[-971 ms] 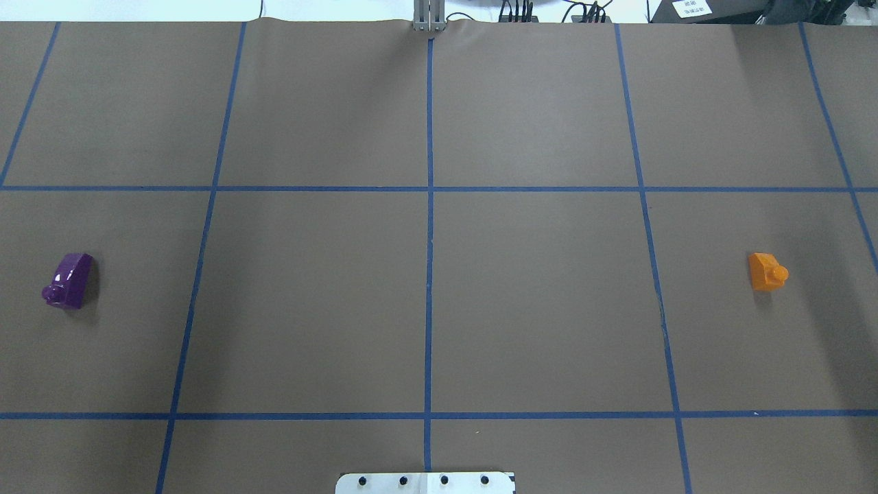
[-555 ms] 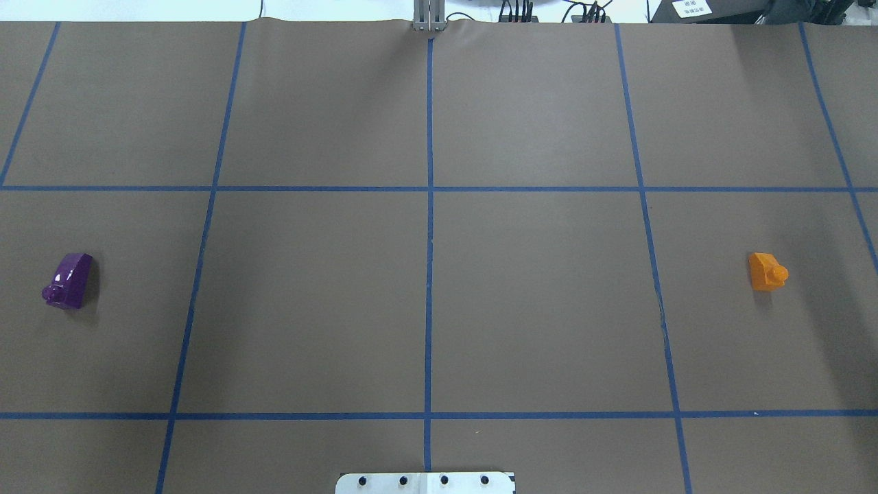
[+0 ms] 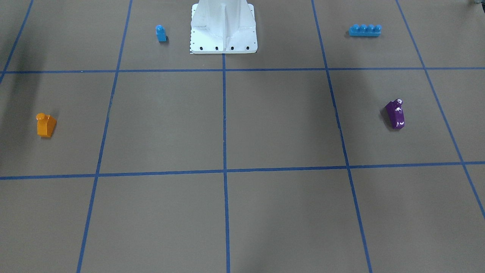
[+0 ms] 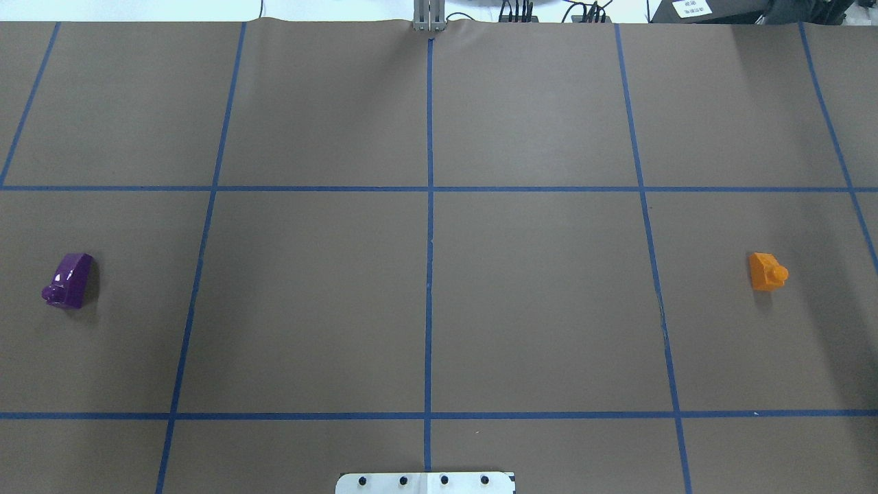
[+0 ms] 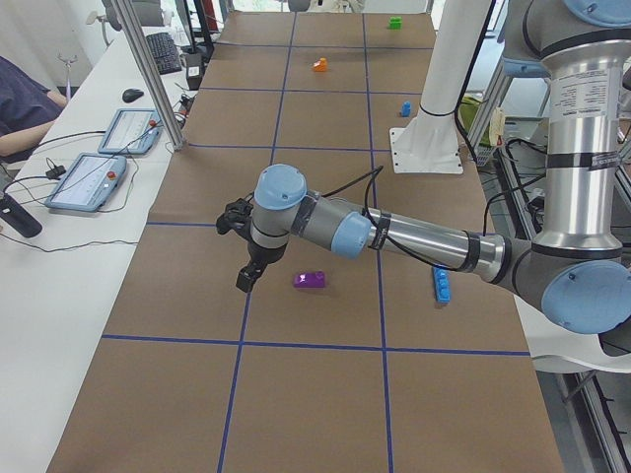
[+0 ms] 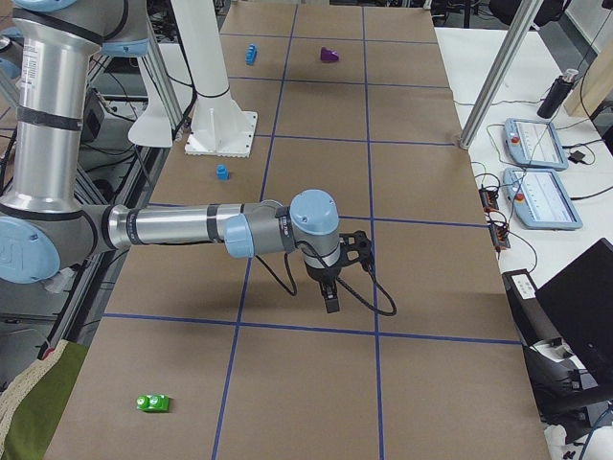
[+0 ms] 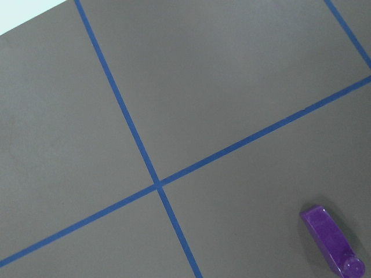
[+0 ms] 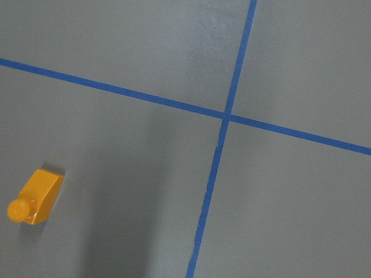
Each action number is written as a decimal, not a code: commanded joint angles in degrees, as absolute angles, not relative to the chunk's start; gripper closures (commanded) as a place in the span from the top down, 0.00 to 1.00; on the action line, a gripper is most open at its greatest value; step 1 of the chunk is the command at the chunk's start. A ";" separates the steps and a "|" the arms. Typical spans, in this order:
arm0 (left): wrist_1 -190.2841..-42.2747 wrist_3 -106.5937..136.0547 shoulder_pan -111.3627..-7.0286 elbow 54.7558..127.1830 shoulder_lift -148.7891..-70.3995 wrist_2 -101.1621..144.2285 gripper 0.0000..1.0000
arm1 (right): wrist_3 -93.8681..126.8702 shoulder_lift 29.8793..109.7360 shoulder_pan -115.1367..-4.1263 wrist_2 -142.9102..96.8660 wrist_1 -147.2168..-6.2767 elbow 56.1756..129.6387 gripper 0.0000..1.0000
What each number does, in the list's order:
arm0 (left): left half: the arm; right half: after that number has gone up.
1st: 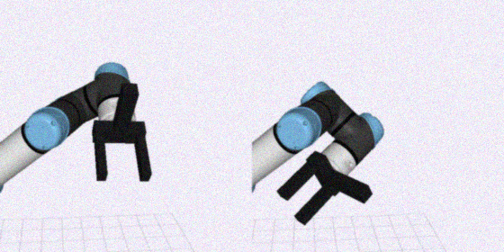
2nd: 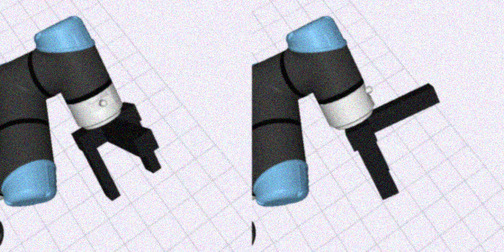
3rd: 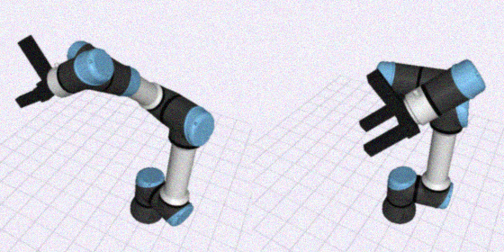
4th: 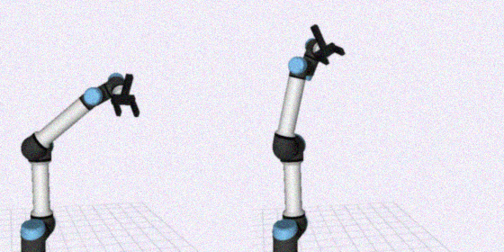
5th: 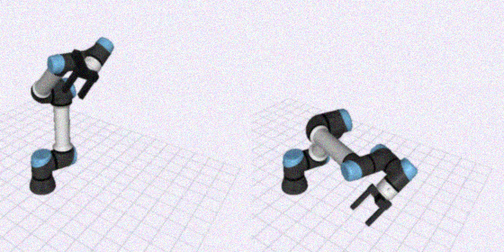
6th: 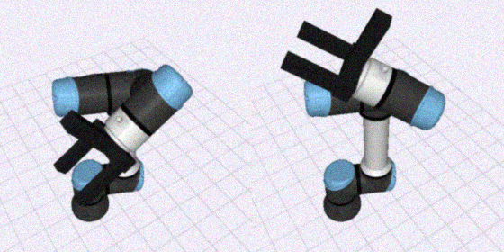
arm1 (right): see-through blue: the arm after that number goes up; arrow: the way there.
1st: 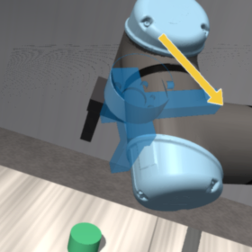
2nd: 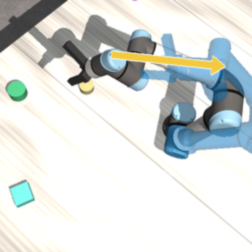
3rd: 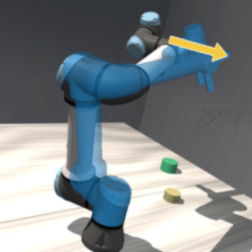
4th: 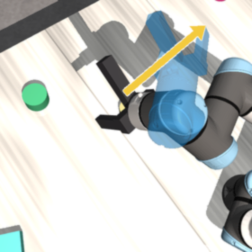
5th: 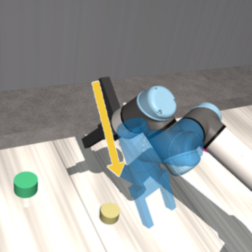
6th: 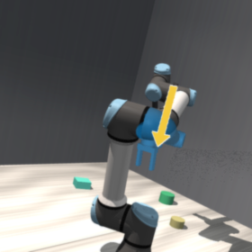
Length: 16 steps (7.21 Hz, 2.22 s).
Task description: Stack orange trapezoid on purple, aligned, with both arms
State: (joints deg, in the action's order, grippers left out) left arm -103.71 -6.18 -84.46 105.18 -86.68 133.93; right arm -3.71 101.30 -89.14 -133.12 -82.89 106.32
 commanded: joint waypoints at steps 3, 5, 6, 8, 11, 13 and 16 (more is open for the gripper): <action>-122.99 26.46 -68.24 99.59 -82.64 128.72 1.00 | -3.78 101.86 -89.12 -133.07 -82.62 106.08 1.00; -128.48 35.91 -61.20 99.67 -80.43 123.58 1.00 | -3.78 101.87 -89.12 -132.89 -82.62 106.08 1.00; -129.28 40.65 -57.52 99.67 -80.16 121.49 1.00 | -3.78 101.87 -89.12 -132.89 -82.62 106.08 1.00; -129.64 47.96 -51.36 99.67 -80.16 116.04 1.00 | -3.87 101.87 -89.12 -132.72 -82.62 106.08 1.00; -129.64 49.22 -49.05 99.58 -79.45 114.08 0.83 | -3.87 101.87 -89.12 -132.54 -82.62 106.08 1.00; -129.64 49.31 -47.56 99.49 -79.45 114.08 0.58 | -3.87 101.87 -89.12 -132.54 -82.62 105.91 1.00; -129.55 49.22 -46.32 99.23 -79.37 114.08 0.57 | -3.96 101.78 -89.12 -132.54 -82.53 105.73 1.00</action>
State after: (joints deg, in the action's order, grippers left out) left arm -129.58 49.28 -46.69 99.38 -79.40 114.09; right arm -3.94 101.83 -89.12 -132.54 -82.56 105.80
